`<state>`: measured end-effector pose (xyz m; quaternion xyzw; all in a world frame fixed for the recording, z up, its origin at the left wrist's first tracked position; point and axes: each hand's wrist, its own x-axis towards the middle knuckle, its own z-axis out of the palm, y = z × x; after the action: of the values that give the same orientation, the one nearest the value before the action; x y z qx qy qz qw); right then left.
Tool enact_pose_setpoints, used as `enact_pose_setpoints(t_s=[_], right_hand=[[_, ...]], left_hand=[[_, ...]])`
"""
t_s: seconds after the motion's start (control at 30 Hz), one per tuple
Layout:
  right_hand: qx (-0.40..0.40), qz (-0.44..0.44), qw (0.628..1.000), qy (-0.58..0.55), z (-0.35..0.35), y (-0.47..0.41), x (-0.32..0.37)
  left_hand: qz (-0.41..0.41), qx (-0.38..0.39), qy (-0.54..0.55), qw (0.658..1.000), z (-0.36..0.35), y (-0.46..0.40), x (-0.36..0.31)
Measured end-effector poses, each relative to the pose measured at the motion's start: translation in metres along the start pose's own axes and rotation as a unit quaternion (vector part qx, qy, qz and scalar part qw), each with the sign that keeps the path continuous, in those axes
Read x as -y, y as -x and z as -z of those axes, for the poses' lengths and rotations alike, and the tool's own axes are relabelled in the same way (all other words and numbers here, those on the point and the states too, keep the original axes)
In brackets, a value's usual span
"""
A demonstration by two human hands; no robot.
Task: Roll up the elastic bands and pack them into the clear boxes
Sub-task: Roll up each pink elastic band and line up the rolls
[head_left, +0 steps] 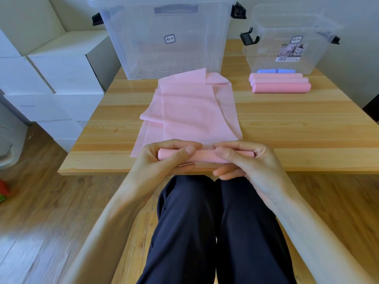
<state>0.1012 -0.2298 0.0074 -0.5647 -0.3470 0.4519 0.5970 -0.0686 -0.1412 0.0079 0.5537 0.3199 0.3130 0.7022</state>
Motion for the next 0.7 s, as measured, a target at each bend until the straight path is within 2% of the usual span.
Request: enact_pose_setpoints(t_s=[0.2, 0.37, 0.57, 0.7], right_hand=[[0.016, -0.003, 1.0, 0.008, 0.0007, -0.0003, -0.0008], [-0.016, -0.006, 1.0, -0.002, -0.0006, -0.0026, -0.0001], [0.009, 0.0, 1.0, 0.003, -0.0004, -0.0026, -0.001], [-0.001, 0.007, 1.0, -0.002, -0.0014, -0.0028, 0.0005]], left_hand=[[-0.012, -0.034, -0.021, 0.999, -0.001, -0.0007, 0.0013], [-0.009, -0.006, -0.026, 1.0, 0.0002, -0.0008, 0.0013], [-0.018, -0.036, -0.023, 0.999, -0.0006, -0.0027, 0.0025], [0.006, -0.007, -0.001, 1.0, 0.0017, -0.0029, 0.001]])
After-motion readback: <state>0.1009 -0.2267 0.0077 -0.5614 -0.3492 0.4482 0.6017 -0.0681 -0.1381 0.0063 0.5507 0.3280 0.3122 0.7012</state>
